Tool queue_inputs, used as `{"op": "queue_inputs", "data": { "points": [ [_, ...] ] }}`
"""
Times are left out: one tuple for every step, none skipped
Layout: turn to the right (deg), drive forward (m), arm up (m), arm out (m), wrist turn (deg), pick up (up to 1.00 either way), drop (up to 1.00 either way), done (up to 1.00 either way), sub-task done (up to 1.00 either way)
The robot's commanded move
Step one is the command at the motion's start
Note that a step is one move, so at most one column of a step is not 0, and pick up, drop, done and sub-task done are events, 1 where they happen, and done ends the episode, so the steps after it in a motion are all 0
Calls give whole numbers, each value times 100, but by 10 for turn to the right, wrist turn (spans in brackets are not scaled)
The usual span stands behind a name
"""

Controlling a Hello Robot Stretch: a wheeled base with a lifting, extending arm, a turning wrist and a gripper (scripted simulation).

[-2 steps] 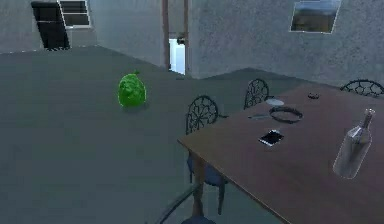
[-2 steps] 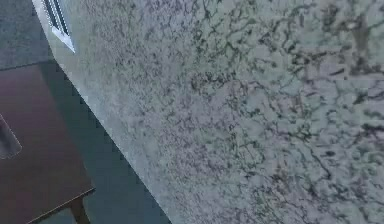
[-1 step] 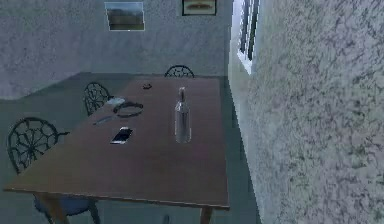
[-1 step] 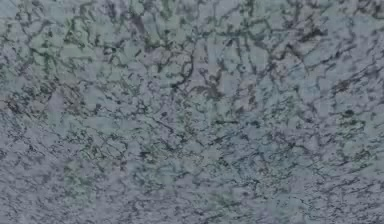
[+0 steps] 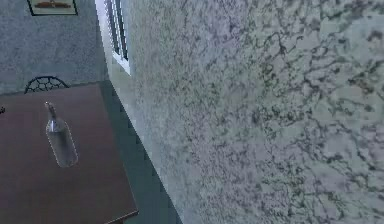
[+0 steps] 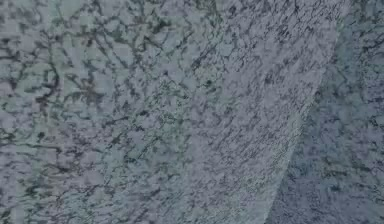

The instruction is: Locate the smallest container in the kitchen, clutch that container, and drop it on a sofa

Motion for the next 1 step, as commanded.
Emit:
{"op": "queue_inputs", "data": {
  "points": [
    [0,20,0,0,0,0,0,0,0]
  ]
}}
